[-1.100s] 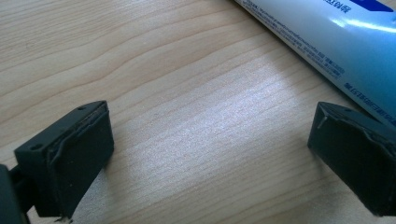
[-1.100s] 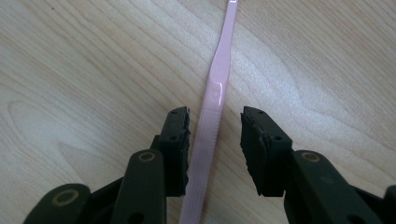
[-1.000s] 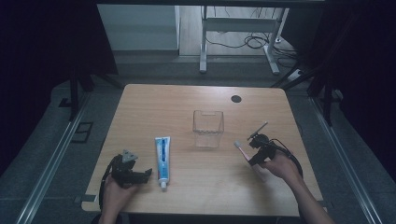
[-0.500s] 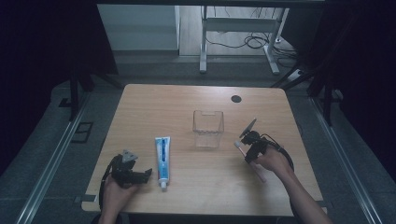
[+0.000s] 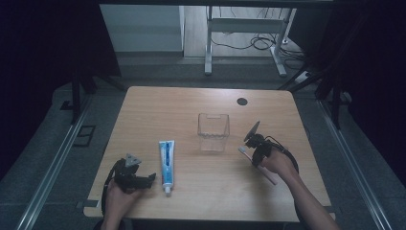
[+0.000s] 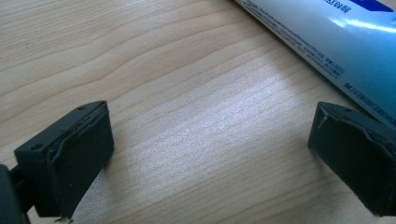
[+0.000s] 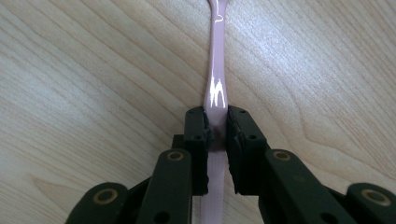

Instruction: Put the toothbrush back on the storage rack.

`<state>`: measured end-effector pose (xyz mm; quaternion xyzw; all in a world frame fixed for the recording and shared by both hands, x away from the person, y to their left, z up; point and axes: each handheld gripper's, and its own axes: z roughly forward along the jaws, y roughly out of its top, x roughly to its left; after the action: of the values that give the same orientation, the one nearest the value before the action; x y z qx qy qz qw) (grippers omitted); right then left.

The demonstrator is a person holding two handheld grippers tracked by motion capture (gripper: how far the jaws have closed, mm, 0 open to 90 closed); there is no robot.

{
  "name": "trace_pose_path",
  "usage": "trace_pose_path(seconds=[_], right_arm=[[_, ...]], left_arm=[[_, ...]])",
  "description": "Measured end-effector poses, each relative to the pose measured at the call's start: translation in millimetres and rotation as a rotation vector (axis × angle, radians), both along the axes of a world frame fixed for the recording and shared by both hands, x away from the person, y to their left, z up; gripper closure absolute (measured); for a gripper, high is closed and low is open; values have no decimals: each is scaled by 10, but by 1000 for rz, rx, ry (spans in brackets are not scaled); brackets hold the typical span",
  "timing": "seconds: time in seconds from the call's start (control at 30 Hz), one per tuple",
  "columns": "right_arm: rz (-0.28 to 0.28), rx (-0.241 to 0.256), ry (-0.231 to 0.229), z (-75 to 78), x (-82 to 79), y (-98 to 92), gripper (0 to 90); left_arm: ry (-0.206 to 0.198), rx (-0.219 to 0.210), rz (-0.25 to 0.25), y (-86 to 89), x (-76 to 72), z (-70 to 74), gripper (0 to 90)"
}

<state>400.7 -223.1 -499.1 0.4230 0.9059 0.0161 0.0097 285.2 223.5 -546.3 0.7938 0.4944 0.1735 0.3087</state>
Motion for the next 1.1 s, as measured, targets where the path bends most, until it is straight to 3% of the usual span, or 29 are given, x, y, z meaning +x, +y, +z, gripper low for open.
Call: trace_pose_path(seconds=[0.4,1.1], right_arm=[[10,70,-44,65,-72,-104,782],[21,195,-150,414,-204,-232,782]], left_arm=[[0,0,0,0,0,0,2],[0,0,0,0,0,0,2]])
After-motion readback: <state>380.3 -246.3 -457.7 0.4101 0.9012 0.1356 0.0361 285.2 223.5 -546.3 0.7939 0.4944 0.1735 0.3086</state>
